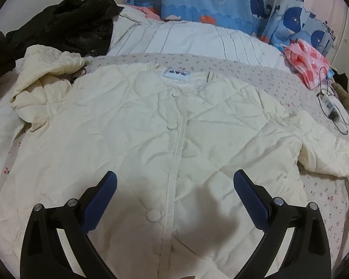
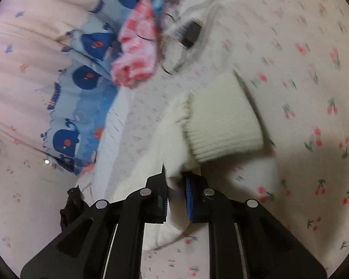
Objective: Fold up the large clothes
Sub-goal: 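Move the right tool to the knit sleeve cuff and grasp it, then lift the cuff with the right tool and carry it across the jacket body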
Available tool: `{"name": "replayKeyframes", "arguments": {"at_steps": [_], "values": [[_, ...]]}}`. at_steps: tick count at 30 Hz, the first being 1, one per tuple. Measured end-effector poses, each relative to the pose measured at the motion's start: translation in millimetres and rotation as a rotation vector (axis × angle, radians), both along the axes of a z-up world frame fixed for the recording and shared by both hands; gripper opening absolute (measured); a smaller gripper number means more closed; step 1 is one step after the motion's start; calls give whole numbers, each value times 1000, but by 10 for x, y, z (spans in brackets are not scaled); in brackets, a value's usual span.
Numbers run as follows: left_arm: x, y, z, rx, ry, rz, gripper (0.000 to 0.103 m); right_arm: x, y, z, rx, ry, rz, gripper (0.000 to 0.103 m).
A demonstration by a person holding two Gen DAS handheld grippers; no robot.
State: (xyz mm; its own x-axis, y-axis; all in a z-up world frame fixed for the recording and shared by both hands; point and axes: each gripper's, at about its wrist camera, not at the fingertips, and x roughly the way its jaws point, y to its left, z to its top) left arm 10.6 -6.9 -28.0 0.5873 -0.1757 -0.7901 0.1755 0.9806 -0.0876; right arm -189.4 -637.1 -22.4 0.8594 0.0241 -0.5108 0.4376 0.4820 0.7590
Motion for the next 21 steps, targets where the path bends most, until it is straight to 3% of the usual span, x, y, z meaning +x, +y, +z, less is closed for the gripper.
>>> {"name": "replayKeyframes", "arguments": {"at_steps": [2,4,8,10,12,15,21], "values": [[-12,63,56,2,-23,16,96,6,68,231,-44,-129,4,9],[-7,147,93,6,-37,33,96,-23,71,258,-42,-169,-35,9],[19,311,49,40,-21,39,96,115,-55,-284,76,-28,-62,9],[8,423,35,66,-22,41,96,75,-119,-521,145,-18,-92,8],[-1,540,43,74,-26,52,96,37,-120,-573,168,-35,-110,7],[0,765,106,49,-42,73,96,86,-49,-353,117,-72,-99,7],[20,1110,161,42,-49,114,96,404,276,423,-10,-184,-30,7]]}}
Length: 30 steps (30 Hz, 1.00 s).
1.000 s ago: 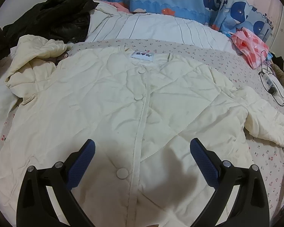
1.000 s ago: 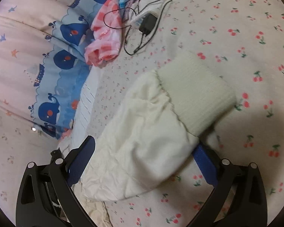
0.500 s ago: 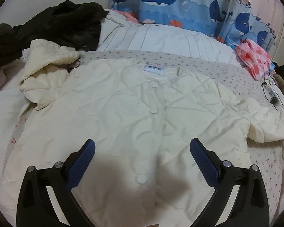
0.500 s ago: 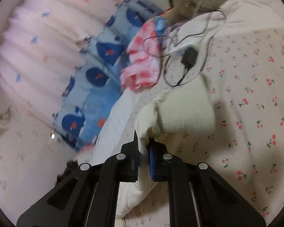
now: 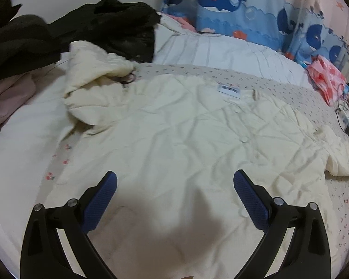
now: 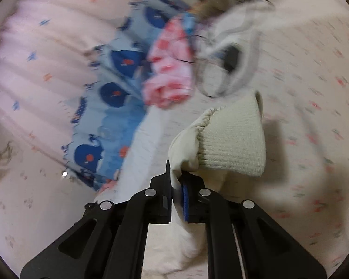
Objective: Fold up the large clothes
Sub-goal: 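Lift the cuff with the right tool and carry it across the jacket body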
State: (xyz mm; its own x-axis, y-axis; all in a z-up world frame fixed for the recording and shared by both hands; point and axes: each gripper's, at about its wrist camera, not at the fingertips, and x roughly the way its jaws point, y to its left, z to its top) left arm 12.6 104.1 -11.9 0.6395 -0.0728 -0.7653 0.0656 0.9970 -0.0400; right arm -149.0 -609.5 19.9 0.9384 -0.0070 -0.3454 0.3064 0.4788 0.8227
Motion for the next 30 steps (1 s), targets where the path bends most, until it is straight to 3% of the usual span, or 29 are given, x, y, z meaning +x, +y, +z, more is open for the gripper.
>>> {"name": "replayKeyframes", "arguments": {"at_steps": [7,12,15,23,30], "values": [[-41,443,127,-40,-20,61,96,786,994,701,-106,-105,185,7],[-75,699,191,-61,-30,102,96,1376,1977,988,-180,-140,347,7],[-97,864,233,-82,-37,131,96,1703,2622,1007,-208,-140,447,7],[-120,1167,289,-129,-46,183,96,2352,4365,526,-217,-68,696,7],[-107,1248,308,-152,-50,197,96,2552,5641,-370,-227,96,901,8]]}}
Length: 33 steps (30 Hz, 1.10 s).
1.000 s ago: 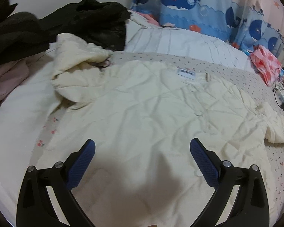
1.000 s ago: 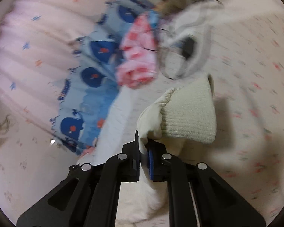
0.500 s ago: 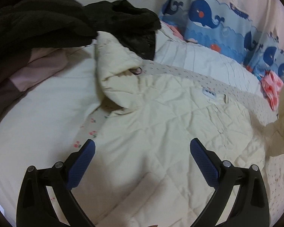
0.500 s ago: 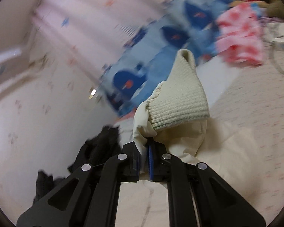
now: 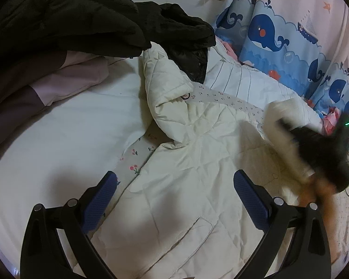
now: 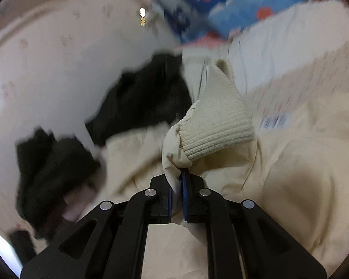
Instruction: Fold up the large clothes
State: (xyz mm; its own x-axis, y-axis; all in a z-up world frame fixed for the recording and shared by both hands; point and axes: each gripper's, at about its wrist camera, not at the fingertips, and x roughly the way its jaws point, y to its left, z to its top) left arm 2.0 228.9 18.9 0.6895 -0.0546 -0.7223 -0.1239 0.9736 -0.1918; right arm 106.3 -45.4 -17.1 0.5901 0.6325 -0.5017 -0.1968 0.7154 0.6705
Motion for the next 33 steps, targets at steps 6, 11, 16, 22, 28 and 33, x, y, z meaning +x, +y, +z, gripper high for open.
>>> {"name": "replayKeyframes", "arguments": {"at_steps": [6,11,16,22,28,33], "values": [[8,-14,-14,-4,6,-7,96,44,392,-600,-84,231,140,31],[14,-26,-13,-6,6,-2,96,-211,311,-45,-103,113,213,84],[-36,-147,77,120,-42,10,96,-652,-273,264,-182,108,88,88],[234,-420,322,302,-112,-2,96,-1302,-1101,32,-155,198,0,88],[1383,-1096,270,622,8,-177,96,-1606,-1615,-317,14,205,-46,88],[2480,-1166,-244,823,196,-168,96,-1554,-1672,-394,63,248,-48,88]]}}
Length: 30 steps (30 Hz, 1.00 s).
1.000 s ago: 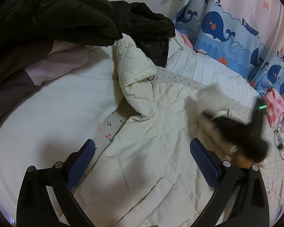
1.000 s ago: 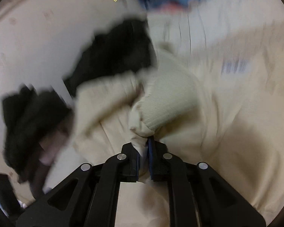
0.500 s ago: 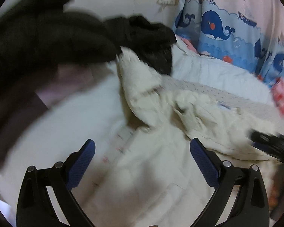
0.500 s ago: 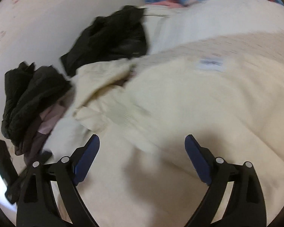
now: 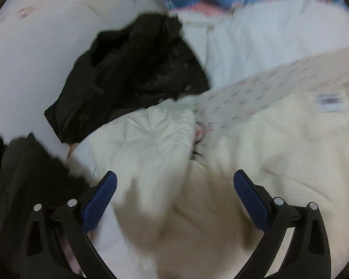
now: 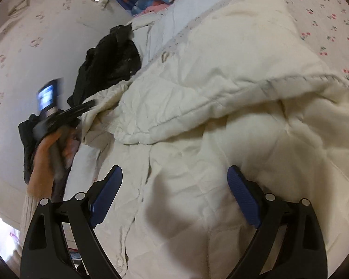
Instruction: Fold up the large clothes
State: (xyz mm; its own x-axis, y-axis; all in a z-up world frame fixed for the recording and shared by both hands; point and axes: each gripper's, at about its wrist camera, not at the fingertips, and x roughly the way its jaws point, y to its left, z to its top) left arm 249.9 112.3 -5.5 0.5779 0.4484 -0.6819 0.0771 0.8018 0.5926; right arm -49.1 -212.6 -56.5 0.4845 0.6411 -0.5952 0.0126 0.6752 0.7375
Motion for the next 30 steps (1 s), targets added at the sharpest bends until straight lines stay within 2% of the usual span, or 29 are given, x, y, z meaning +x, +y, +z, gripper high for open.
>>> {"name": "replayKeyframes", "arguments": {"at_steps": [2,4,6,7,8,9,10,11,14,15,17,18,19,22,23,24,26,27,28,30], "values": [[276,79,-196,31,54,43,96,-8,17,-5,-11,-2,4,89],[536,183,-417,105,80,90,96,3,41,4,-15,-1,5,89],[700,291,-567,173,95,126,79,-3,33,5,-11,-1,5,90],[771,377,-606,192,101,153,61,-8,31,5,-11,0,5,90],[803,448,-572,160,96,169,43,-11,39,8,-13,0,5,90],[816,555,-445,54,73,185,35,15,85,7,-18,0,5,90],[794,619,-331,-27,53,194,21,30,107,11,-22,-1,4,90],[768,692,-213,-106,36,202,15,42,126,16,-28,-3,4,91],[564,885,190,-385,-23,173,11,35,141,30,-37,-9,2,91],[493,916,282,-437,-37,157,11,36,149,36,-36,-9,1,91],[226,948,587,-632,-92,50,11,30,145,63,-24,-14,-5,91],[118,916,694,-690,-111,12,11,26,141,82,-12,-22,-4,91],[-51,892,858,-787,-138,-55,11,19,138,121,8,-38,-2,91],[-530,583,1151,-993,-164,-231,11,-24,143,373,94,-156,23,91],[-701,412,1169,-1046,-152,-294,11,-35,136,425,133,-181,32,91],[-790,316,1155,-1066,-139,-329,11,-42,118,460,188,-199,41,93],[-1114,-35,974,-1130,-83,-436,11,-49,66,456,275,-197,36,96],[-1234,-182,826,-1154,-41,-478,11,-45,38,429,306,-185,29,96],[-1333,-364,594,-1146,18,-501,11,-37,15,395,338,-169,21,96],[-1443,-621,152,-1124,127,-479,11,-5,-51,251,418,-123,-4,96]]}}
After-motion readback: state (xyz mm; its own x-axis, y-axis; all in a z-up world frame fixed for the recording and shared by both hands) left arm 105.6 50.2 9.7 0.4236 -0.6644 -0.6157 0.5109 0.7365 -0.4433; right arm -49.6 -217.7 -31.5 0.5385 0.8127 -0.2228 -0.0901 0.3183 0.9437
